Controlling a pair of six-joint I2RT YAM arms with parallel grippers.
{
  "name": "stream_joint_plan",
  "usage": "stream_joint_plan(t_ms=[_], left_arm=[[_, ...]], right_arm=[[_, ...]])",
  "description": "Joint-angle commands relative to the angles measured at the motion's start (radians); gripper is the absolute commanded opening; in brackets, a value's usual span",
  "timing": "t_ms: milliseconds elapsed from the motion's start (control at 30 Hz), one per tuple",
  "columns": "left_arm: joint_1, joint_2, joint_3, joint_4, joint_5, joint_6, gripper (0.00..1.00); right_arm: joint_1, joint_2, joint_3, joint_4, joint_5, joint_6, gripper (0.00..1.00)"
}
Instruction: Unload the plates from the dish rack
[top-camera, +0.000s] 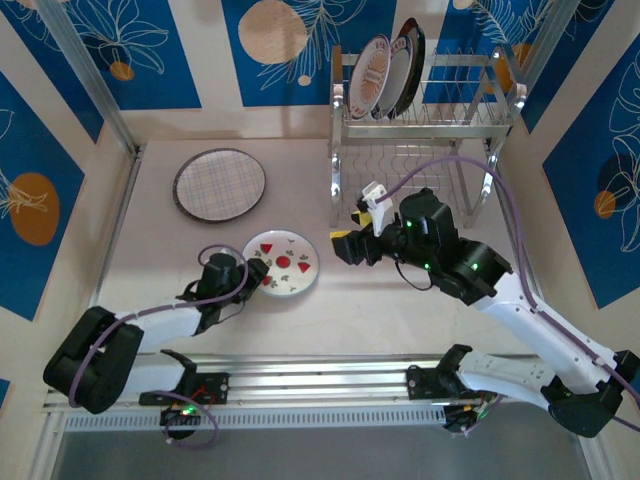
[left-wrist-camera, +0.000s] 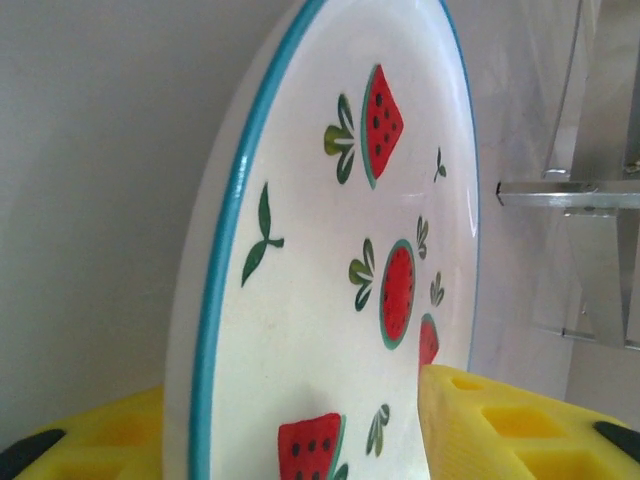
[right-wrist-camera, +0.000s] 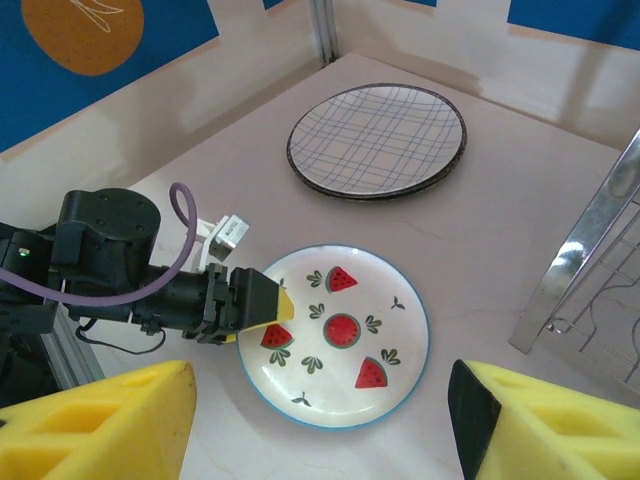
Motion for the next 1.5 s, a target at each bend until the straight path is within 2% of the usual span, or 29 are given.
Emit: stream_joint_plan(t_ms=[0, 200, 467, 1033, 1233, 1467], left_arm=[[0.011, -0.022, 0.041, -0.063, -0.003, 0.034, 0.52], [0.011, -0.023, 0.084, -0.158, 0.0, 0.054, 0.6], [0.011, 0.005, 0.138, -0.263, 0.008, 0.081, 0.66], [0.011, 0.074, 0.28, -0.518, 0.005, 0.137, 0.73], [0.011, 0.1, 0.305, -0.558, 0.009, 0.146, 0.76], [0.011, 0.074, 0.37, -0.694, -0.02, 0.161, 0.86]], right_arm=[[-0.007, 0.003, 0.03, -0.002, 0.009, 0.01, 0.69], [-0.015, 0.006, 0.031, -0.003, 0.004, 0.012, 0.69], [-0.022, 0.005, 0.029, -0.007, 0.002, 0.022, 0.69], [-0.035, 0.013, 0.03, -0.003, -0.001, 0.027, 0.69], [-0.038, 0.013, 0.038, -0.011, 0.025, 0.03, 0.69], [-0.039, 0.011, 0.09, -0.019, 0.109, 0.018, 0.69]])
